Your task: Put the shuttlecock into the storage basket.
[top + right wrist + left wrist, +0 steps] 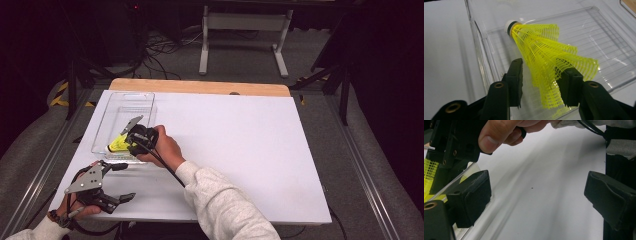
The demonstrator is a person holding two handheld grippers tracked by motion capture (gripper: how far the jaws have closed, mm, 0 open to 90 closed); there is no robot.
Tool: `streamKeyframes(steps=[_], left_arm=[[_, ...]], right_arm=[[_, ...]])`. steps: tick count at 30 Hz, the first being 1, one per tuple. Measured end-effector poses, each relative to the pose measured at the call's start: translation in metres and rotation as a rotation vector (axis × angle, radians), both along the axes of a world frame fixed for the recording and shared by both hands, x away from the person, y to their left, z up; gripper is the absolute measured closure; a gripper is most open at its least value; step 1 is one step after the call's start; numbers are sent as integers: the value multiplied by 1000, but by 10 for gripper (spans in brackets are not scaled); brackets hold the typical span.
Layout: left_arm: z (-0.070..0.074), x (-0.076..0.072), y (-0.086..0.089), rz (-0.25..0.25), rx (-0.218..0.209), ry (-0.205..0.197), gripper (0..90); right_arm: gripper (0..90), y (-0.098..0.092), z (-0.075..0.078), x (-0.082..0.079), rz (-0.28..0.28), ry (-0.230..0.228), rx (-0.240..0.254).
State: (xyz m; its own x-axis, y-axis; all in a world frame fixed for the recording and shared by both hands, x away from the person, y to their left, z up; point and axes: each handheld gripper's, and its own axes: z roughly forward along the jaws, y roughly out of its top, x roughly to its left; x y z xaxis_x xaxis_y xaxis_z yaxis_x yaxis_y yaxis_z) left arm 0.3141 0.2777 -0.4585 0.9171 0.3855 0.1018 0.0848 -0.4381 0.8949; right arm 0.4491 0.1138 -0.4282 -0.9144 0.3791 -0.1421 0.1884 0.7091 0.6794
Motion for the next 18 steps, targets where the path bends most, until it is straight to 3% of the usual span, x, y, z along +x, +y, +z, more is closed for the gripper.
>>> streamKeyframes(steps=[4,15,18], left_arm=[[0,0,0,-1,-1,-1,81],[1,0,2,3,-3,-9,81],[1,0,2,2,-3,-5,81]], right_arm=[[519,0,0,4,-15,0,36],[327,2,9,2,-56,-71,15],[289,-2,13,1,-69,-68,10]])
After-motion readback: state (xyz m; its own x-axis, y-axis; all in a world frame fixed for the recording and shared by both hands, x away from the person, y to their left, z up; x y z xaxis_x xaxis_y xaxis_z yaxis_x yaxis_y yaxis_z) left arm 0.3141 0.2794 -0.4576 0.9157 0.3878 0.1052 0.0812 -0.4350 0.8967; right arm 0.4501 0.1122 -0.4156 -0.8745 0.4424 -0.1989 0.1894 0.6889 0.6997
